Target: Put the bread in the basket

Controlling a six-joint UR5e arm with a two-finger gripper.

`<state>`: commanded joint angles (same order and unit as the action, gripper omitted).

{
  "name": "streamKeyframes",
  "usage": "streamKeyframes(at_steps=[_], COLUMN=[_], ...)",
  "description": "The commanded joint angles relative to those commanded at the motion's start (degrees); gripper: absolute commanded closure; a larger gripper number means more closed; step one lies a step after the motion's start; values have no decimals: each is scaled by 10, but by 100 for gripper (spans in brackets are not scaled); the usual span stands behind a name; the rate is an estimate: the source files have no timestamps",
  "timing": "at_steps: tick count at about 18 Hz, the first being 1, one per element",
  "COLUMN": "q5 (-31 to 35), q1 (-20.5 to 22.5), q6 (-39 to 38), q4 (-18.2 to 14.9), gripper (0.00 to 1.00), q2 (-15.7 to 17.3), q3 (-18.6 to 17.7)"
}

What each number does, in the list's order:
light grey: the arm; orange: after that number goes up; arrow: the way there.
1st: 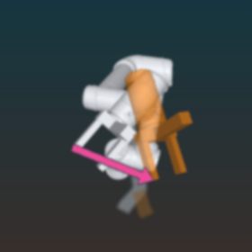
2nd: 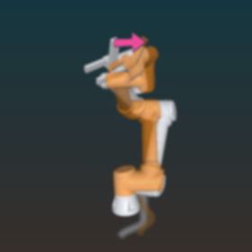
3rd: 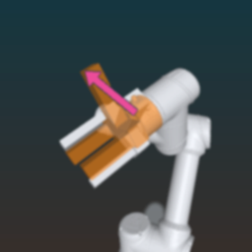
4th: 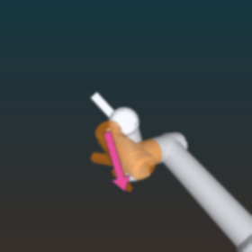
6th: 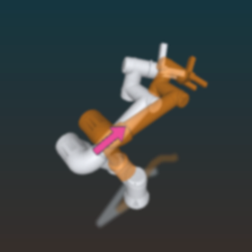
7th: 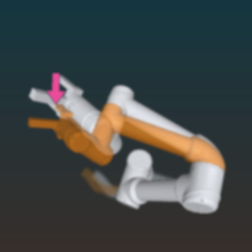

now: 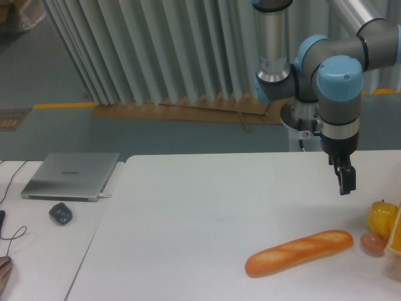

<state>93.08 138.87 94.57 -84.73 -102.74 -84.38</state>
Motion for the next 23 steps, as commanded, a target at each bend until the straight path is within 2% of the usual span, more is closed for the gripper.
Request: streamKeyframes(at_steps=[9, 14, 22, 23], q5=[-1, -49, -47, -47], q1=[0, 2, 0, 1], q6=[-1, -86, -113, -125], q4=[2, 61, 79, 90], gripper=[0, 0, 0, 0], q2=[0, -1, -13, -14], q3=[0, -9, -13, -13])
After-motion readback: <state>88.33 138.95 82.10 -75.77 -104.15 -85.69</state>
